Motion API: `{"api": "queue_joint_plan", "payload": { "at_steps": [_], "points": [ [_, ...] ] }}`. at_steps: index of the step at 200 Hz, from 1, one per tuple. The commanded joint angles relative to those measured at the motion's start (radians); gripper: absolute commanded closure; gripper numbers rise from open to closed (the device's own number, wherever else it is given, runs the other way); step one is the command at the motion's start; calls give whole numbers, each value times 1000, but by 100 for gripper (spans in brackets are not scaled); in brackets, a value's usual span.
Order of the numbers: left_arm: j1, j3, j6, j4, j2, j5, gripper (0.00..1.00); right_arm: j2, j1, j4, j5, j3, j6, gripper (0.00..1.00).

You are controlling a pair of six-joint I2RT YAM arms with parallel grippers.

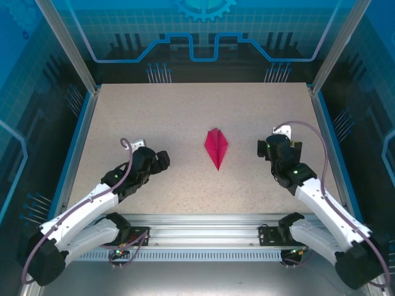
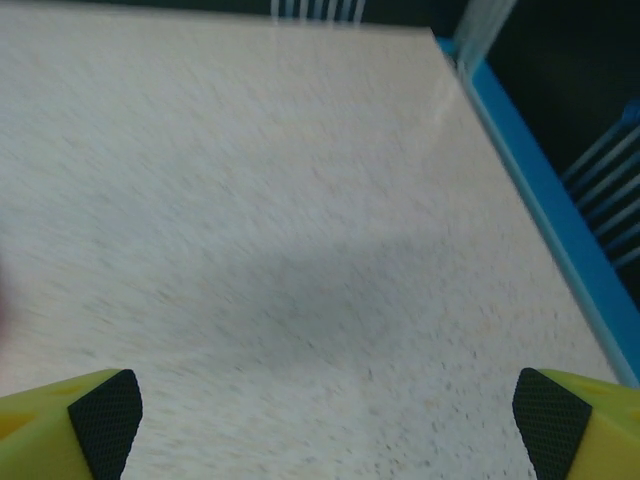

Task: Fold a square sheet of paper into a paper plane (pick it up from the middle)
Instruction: Reset both arms

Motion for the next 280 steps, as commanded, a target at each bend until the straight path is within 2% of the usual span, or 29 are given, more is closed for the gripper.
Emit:
{"api": "queue_joint_plan", "payload": {
  "at_steps": [1,26,43,71,88,109,117,127,142,153,160,168,227,263,280],
  "points": [
    [48,-32,179,49,-21,-158,1,54,-120,243,-126,-114,-77,0],
    [128,-63,290,112,-47,-175,1,117,-171,457,-205,-215,-164,1],
    [187,-95,297,162,-64,-184,1,190,-209,648,-276,-264,-189,0],
    [277,-130,336,276,-34,-183,2,307,-226,813,-347,-249,-215,1],
    [301,-133,375,333,-1,-191,2,380,-228,956,-395,-248,-242,1],
    [311,-143,421,413,40,-191,2,499,-227,1010,-461,-208,-293,1],
    [312,-157,436,453,52,-194,2,544,-230,1084,-477,-214,-307,1],
    [314,-174,456,505,68,-187,2,520,-248,1021,-503,-207,-280,1],
    [318,-186,487,549,97,-177,2,580,-242,1230,-474,-280,-290,1],
    [322,-193,513,591,119,-160,1,561,-234,1112,-478,-243,-291,1],
    [325,-202,527,626,134,-149,2,576,-254,1130,-507,-233,-282,1],
    [331,-213,544,671,151,-126,2,562,-275,1068,-542,-218,-267,1],
    [408,-260,603,948,310,37,2,566,-272,1082,-551,-220,-274,1],
    [447,-220,602,1038,411,126,2,565,-273,1080,-555,-219,-274,1],
    [451,-173,620,994,450,148,2,565,-274,1080,-555,-220,-274,1]
  ]
}}
